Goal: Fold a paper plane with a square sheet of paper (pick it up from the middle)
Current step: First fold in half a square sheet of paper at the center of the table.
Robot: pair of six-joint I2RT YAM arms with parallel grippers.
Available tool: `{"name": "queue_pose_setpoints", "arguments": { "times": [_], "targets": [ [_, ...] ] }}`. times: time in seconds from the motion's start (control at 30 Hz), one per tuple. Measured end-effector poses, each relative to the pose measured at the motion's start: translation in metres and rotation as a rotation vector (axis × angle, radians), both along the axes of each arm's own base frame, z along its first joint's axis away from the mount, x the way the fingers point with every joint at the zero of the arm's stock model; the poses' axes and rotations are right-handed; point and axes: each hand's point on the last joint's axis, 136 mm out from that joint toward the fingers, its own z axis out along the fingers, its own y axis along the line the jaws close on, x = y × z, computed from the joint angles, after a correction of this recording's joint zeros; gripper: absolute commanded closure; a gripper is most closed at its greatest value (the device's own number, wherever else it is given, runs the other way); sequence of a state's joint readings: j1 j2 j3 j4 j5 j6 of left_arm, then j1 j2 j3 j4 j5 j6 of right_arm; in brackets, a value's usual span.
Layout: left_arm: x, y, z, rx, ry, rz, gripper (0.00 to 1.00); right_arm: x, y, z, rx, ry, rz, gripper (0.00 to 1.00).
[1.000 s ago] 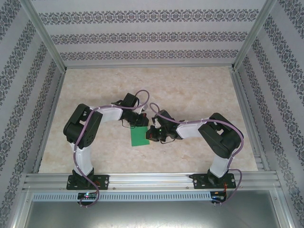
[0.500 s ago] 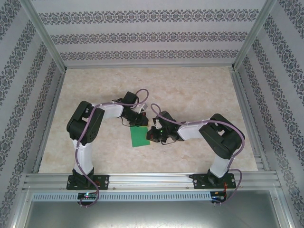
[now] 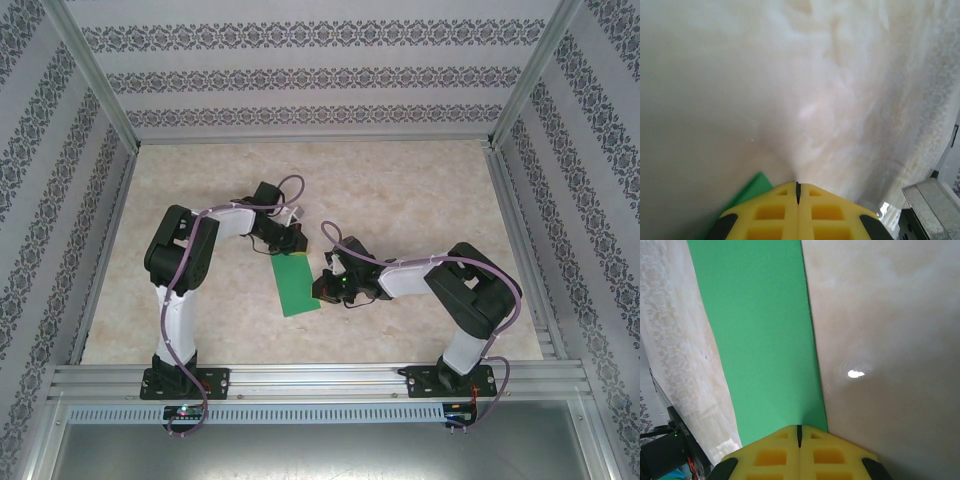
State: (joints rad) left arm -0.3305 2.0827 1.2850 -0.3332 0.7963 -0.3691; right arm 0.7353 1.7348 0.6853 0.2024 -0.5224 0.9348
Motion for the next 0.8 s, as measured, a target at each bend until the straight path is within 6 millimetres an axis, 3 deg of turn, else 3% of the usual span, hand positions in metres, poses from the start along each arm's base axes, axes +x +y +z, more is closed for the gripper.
{"name": "queue_pose_setpoints", "arguments": {
  "times": [0.3, 0.47, 0.57, 0.7, 0.8],
  "targets": [
    [0.028, 0.035, 0.001, 0.011, -0.035, 0.094, 1.0, -0.005, -0.002, 0.001, -0.006, 0.019, 0.006, 1.0],
    [0.044, 0.051, 0.006, 0.069, -0.096, 0.145, 0.86, -0.006, 0.0, 0.002, -0.02, 0.029, 0.012, 1.0],
    [0.058, 0.065, 0.023, 0.105, -0.157, 0.206, 0.75, -0.008, 0.003, 0.003, -0.04, 0.027, 0.017, 1.0],
    [0.068, 0.086, 0.066, 0.158, -0.265, 0.319, 0.56, -0.005, 0.009, 0.008, -0.069, 0.0, 0.03, 1.0],
    [0.067, 0.105, 0.095, 0.191, -0.322, 0.418, 0.4, 0.011, 0.021, 0.025, -0.067, -0.065, 0.038, 0.97]
  ]
}}
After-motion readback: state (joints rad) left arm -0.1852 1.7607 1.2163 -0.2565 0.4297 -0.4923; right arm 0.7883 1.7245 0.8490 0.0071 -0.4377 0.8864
